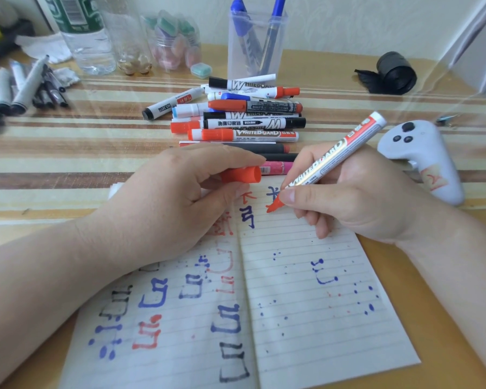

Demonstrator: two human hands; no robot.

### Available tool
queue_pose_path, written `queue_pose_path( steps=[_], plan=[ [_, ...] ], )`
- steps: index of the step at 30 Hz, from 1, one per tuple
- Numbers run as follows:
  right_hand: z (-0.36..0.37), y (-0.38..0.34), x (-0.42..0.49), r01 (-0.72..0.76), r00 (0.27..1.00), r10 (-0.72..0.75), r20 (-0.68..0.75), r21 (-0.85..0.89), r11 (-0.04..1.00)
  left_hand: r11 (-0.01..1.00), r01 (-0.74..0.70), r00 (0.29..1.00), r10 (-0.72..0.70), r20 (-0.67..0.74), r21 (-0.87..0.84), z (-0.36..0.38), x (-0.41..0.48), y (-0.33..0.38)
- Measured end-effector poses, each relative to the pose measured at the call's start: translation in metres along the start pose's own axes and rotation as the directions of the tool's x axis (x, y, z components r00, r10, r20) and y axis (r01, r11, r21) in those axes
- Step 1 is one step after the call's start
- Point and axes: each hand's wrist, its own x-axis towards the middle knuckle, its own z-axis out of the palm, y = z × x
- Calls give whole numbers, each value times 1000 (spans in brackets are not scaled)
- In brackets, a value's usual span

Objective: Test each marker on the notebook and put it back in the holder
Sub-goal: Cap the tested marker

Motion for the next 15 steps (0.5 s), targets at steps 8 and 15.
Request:
queue_pose_path(
  steps=[8, 15],
  plan=[
    [1, 0, 0, -3, 1000, 3, -12, -27, 1000, 1000, 0, 1000, 0, -2, 0, 0, 0, 0],
    [1, -2, 0, -9, 1000, 9, 3, -54, 998, 1000, 12, 1000, -12, 3, -1, 0, 0, 1]
  ],
)
